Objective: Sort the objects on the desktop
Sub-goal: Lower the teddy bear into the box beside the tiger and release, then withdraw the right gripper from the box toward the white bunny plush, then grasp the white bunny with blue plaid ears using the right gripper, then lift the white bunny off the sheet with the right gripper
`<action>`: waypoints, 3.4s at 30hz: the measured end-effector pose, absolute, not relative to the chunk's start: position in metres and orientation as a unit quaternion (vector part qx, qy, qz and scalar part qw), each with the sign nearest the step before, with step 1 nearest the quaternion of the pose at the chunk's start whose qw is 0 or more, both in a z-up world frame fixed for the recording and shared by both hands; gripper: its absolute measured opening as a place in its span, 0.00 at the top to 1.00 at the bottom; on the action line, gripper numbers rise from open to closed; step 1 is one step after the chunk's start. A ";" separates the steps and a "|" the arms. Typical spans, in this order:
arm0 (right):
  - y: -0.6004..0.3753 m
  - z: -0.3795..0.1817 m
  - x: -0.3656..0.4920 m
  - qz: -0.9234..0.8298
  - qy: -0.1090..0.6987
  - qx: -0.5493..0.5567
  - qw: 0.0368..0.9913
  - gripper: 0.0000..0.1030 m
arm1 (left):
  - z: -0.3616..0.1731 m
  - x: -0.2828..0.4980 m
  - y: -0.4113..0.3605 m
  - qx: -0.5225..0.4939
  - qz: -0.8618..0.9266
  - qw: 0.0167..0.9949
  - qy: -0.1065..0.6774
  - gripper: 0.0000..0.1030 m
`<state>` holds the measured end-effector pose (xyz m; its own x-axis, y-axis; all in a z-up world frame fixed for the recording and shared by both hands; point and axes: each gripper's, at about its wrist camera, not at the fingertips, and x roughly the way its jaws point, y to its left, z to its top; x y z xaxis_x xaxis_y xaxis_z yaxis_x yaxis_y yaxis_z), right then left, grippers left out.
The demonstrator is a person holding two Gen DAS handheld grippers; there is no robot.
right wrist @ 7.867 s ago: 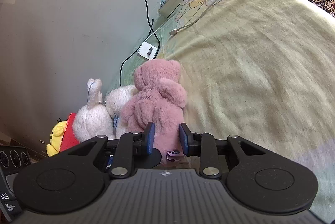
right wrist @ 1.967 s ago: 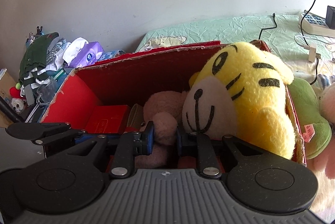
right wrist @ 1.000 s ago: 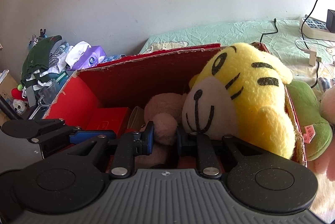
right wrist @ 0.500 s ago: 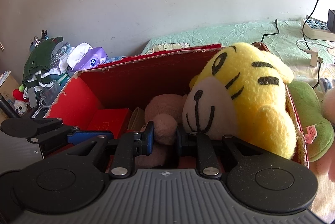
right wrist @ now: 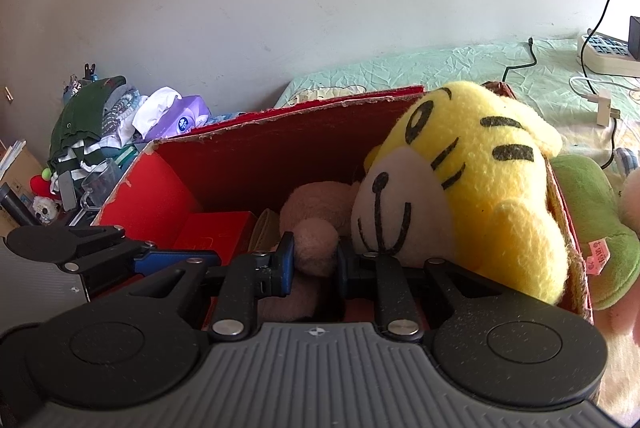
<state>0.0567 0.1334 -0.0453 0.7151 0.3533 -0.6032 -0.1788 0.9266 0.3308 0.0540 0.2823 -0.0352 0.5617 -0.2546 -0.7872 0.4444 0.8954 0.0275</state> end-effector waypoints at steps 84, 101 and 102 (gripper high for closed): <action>-0.171 -0.108 0.064 0.266 0.374 0.393 0.797 0.48 | -0.068 0.059 0.001 0.102 -0.182 0.874 0.439 0.26; -0.199 -0.078 0.005 0.255 0.380 0.381 0.804 0.50 | -0.048 -0.006 -0.025 0.111 -0.235 0.869 0.420 0.28; -0.199 -0.078 0.003 0.254 0.381 0.378 0.805 0.50 | -0.047 -0.011 -0.025 0.110 -0.238 0.869 0.421 0.28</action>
<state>0.0030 -0.1986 -0.0781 0.5811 0.6961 -0.4217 -0.1209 0.5862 0.8011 -0.0111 -0.0253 -0.0471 0.5328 -0.3213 -0.7829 0.5063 0.8623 -0.0093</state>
